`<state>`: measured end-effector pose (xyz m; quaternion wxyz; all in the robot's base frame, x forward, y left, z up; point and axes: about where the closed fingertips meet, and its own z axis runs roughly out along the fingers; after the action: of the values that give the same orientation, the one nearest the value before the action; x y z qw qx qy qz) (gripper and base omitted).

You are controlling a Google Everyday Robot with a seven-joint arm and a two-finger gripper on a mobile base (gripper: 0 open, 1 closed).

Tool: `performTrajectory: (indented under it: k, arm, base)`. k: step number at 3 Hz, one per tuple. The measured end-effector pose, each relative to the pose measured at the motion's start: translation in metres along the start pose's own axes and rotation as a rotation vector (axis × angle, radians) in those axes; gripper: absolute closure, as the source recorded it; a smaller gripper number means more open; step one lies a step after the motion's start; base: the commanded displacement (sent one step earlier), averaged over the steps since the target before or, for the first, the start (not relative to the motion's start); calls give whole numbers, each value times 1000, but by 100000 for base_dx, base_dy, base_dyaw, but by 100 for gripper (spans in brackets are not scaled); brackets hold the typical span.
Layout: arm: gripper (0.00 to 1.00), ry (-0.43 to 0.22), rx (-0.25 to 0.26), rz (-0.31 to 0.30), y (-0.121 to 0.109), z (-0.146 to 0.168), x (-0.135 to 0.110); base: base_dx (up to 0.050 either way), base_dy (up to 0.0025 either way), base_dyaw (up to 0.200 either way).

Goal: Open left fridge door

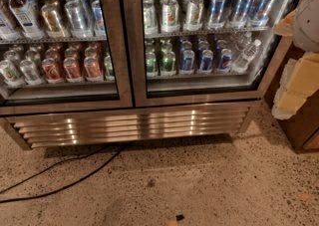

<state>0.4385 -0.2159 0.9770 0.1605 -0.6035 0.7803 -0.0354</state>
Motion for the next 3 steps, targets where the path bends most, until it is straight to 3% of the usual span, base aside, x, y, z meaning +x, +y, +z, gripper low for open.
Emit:
performTrajectory:
  k: [1,2,3]
  arm:
    - [0,-3,3,-7,0,-1,-6]
    - [0,-58,-55,-99,12,10,-57]
    - [0,-193,-177,-224,40,22,-148]
  base:
    - [0,0,0]
    - [0,0,0]
    - [0,0,0]
